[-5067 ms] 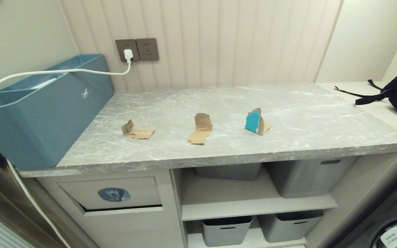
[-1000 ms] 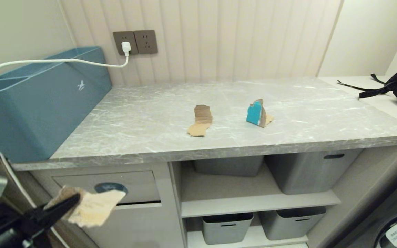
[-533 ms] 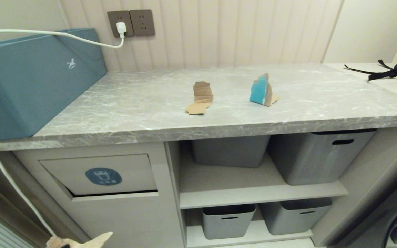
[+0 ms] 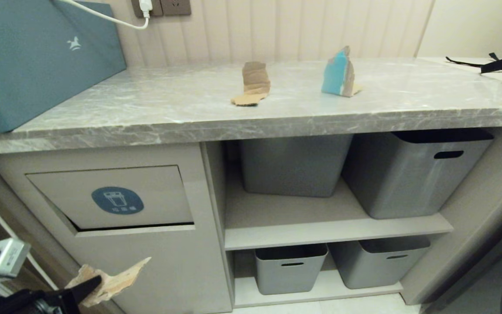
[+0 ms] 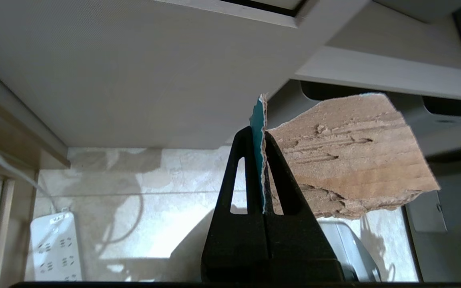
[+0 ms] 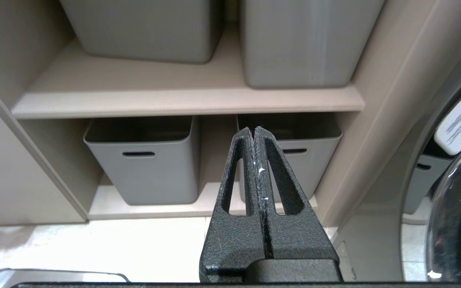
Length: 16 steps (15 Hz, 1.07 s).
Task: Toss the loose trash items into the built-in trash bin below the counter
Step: Put the garbage in the trash can
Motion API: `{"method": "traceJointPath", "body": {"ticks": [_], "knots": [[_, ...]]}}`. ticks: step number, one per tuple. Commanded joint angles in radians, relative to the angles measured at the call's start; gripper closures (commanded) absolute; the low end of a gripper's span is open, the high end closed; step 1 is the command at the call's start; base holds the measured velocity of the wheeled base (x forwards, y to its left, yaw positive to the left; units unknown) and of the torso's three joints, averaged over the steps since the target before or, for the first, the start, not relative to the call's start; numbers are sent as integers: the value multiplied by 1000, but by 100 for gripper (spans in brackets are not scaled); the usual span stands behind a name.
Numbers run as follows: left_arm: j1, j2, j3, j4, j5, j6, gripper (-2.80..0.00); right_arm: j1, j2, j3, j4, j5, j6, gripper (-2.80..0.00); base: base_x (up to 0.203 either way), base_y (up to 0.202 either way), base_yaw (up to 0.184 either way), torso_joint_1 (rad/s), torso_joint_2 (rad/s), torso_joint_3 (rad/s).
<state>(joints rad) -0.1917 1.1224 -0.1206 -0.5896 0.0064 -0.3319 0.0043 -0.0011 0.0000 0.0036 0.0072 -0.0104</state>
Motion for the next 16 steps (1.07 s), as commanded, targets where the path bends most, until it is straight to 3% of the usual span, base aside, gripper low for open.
{"method": "traceJointPath", "body": {"ticks": [1, 5, 10, 14, 16], "knots": [[9, 134, -14, -60, -6, -2, 0, 0, 1, 0, 1, 0, 0, 0, 0, 0, 0, -126, 452, 321], [35, 309, -30, -228, -26, 26, 0, 0, 1, 0, -1, 0, 0, 0, 0, 0, 0, -64, 234, 175], [54, 504, -34, -562, -28, 44, 0, 0, 1, 0, 0, 0, 0, 0, 0, 0, 0, 0, 16, 16], [59, 620, -80, -669, -28, 4, 0, 0, 1, 0, 1, -1, 1, 0, 0, 0, 0, 0, 0, 0], [71, 744, -95, -803, -30, -15, 0, 0, 1, 0, -1, 0, -2, 0, 0, 0, 0, 0, 0, 0]]}}
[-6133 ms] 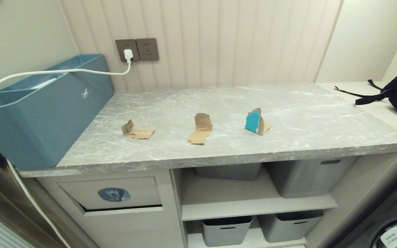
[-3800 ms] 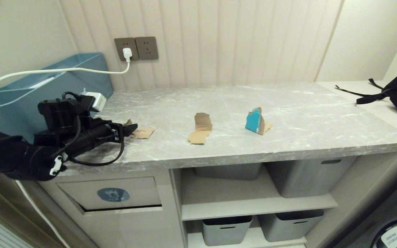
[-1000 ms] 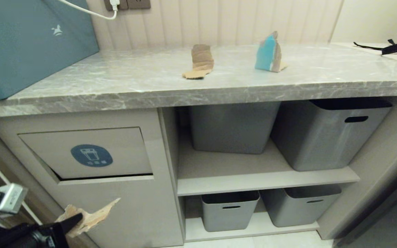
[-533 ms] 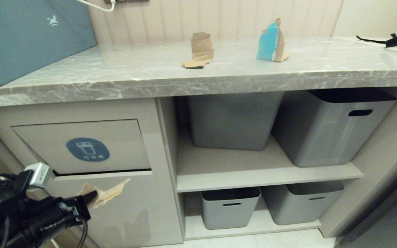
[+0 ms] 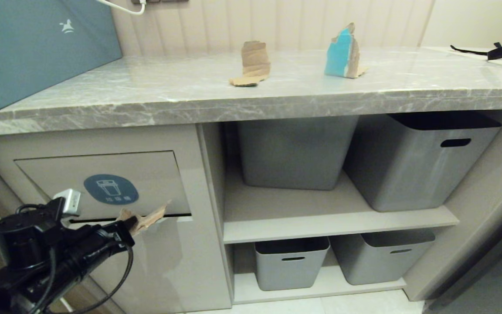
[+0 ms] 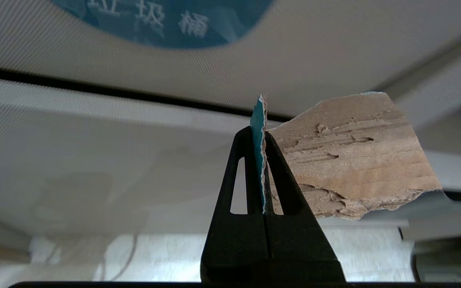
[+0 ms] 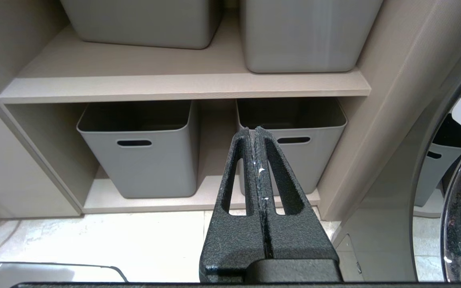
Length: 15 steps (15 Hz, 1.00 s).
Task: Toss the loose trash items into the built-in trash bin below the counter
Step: Put the garbage in the trash can
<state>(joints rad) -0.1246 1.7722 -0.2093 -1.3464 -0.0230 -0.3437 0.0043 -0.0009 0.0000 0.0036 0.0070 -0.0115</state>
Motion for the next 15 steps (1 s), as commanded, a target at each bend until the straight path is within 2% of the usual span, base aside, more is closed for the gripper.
{"method": "traceJointPath", "body": {"ticks": [1, 3, 7, 9, 15], "knots": [[8, 162, -10, -111, -1, -7, 0, 0, 1, 0, -1, 1, -1, 0, 0, 0, 0, 0, 0, 0], [11, 241, -34, -178, -1, -14, 0, 0, 1, 0, -1, 1, -1, 0, 0, 0, 0, 0, 0, 0], [28, 314, -195, -183, 0, -18, 0, 0, 1, 0, -1, 1, -1, 0, 0, 0, 0, 0, 0, 0], [29, 330, -269, -184, 3, -61, 0, 0, 1, 0, -1, 1, -1, 0, 0, 0, 0, 0, 0, 0], [39, 368, -320, -184, 9, -75, 0, 0, 1, 0, -1, 1, -1, 0, 0, 0, 0, 0, 0, 0]]}}
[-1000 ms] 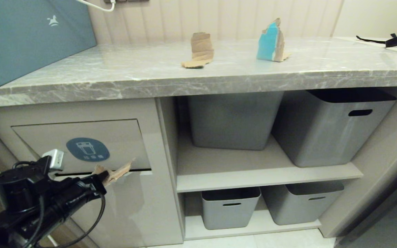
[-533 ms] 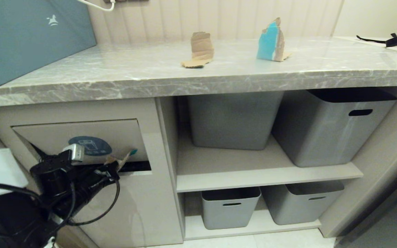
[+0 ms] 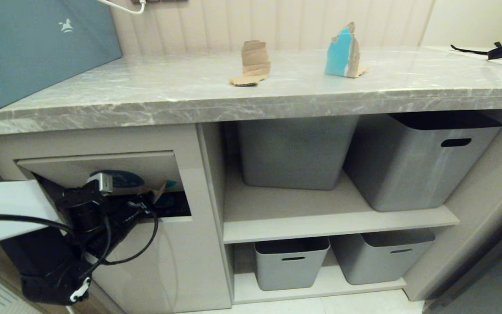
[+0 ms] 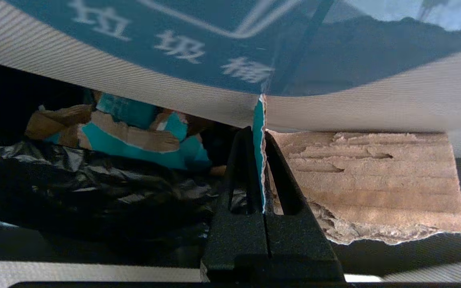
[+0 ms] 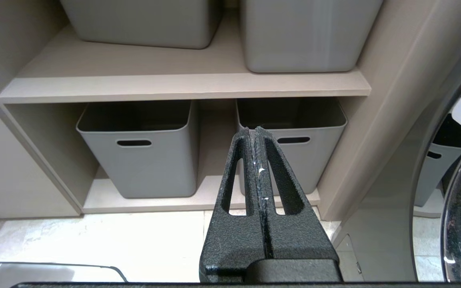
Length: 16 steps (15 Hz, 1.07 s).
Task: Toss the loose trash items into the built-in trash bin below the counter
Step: Put the garbage in the trash can
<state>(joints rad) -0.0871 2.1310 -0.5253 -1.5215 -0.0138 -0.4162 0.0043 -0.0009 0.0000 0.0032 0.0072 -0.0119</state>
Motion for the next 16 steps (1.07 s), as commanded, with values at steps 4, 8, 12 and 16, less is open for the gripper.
{"method": "traceJointPath", "body": {"ticks": [4, 8, 12, 16], "knots": [[46, 24, -13, -9, -1, -1, 0, 0, 1, 0, 0, 0, 0, 0, 0, 0, 0, 0, 0, 0], [46, 35, -15, -9, -3, -3, -280, 0, 1, 0, 1, 0, 3, 0, 0, 0, 0, 0, 0, 0], [45, 21, -1, -9, -1, -3, -280, 0, 1, 0, 0, 0, 3, 0, 0, 0, 0, 0, 0, 0], [39, -80, 145, -9, 0, -3, -280, 0, 1, 0, 1, 0, 3, 0, 0, 0, 0, 0, 0, 0]]}}
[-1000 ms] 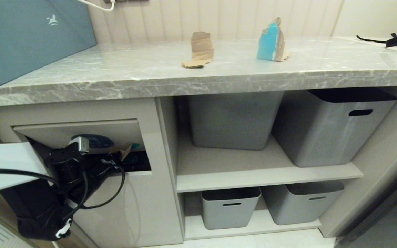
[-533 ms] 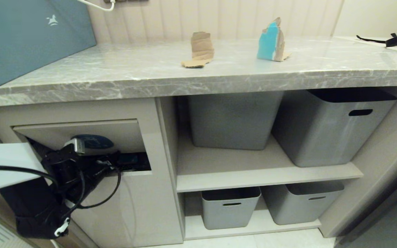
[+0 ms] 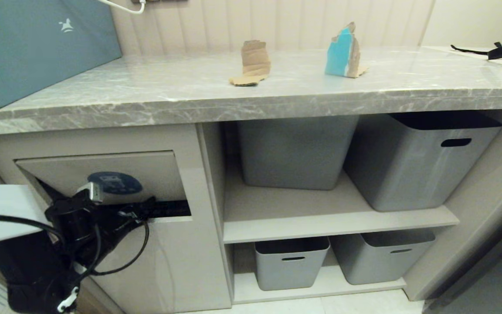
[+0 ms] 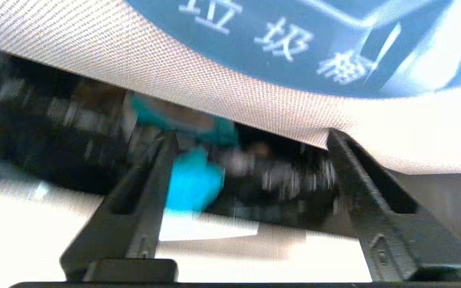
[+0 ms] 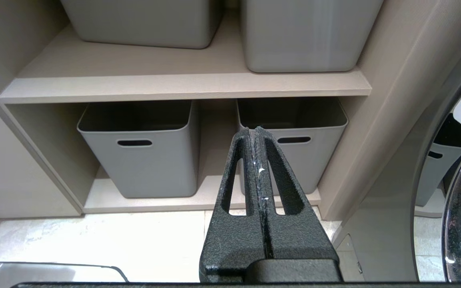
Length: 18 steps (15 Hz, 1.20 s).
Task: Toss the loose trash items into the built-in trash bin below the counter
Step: Put the garbage in the trash can, then pick up the garbage
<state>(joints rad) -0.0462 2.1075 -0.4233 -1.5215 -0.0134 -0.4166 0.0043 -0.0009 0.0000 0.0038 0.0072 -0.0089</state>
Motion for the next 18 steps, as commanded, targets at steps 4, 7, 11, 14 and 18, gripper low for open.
{"method": "traceJointPath", "body": {"ticks": [4, 7, 11, 14, 18], "knots": [[-28, -341, 262, -9, -3, -2, -280, 0, 1, 0, -1, 0, 0, 0, 0, 0, 0, 0, 0, 0], [-39, -577, 382, -9, -16, 8, 0, 0, 1, 0, -1, 0, 0, 0, 0, 0, 0, 0, 0, 0], [-33, -770, 398, -9, -25, 62, 0, 0, 1, 0, 0, 0, 0, 0, 0, 0, 0, 0, 0, 0], [59, -860, 269, 7, -26, 89, 0, 0, 1, 0, -1, 0, 0, 0, 0, 0, 0, 0, 0, 0], [117, -1034, 107, 290, -85, 133, 0, 0, 1, 0, -1, 0, 0, 0, 0, 0, 0, 0, 0, 0]]}}
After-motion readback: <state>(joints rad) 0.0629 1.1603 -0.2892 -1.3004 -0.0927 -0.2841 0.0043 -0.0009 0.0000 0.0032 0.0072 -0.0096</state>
